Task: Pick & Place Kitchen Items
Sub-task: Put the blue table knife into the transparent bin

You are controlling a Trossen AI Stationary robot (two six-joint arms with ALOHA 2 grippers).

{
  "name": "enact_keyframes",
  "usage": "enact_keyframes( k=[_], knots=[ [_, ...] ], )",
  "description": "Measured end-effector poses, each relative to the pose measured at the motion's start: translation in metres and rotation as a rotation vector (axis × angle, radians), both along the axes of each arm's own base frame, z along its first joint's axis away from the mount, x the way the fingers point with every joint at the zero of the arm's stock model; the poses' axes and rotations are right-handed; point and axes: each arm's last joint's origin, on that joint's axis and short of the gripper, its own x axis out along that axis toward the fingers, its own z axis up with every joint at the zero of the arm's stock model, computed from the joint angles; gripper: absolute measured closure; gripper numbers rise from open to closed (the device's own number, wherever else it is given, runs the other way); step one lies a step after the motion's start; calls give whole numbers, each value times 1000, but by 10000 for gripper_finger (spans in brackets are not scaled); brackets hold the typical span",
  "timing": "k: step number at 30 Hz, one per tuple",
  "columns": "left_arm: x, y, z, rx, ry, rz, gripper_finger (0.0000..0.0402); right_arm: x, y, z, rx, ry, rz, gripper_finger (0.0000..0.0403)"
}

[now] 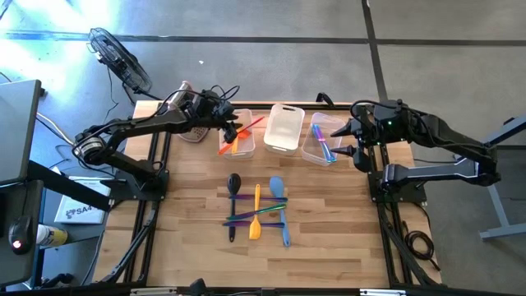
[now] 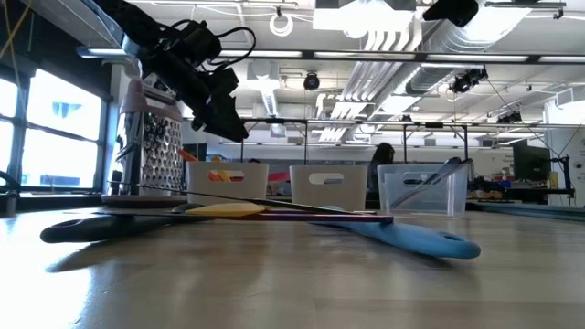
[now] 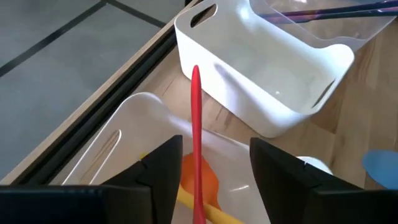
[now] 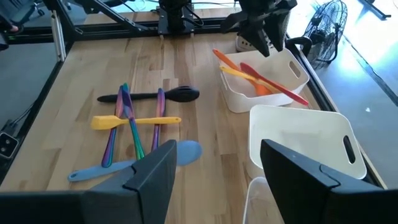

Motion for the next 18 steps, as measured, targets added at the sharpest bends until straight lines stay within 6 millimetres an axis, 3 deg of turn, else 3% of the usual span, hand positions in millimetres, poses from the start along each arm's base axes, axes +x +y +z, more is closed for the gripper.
enact_keyframes(
  k=[11, 18],
  knots=[
    [1, 1, 3, 14, -20, 0, 218, 0, 0, 0, 3, -6, -3, 176],
    [7, 5, 35, 63, -95, 4, 218, 0, 0, 0, 5, -5, -4, 176]
  ],
)
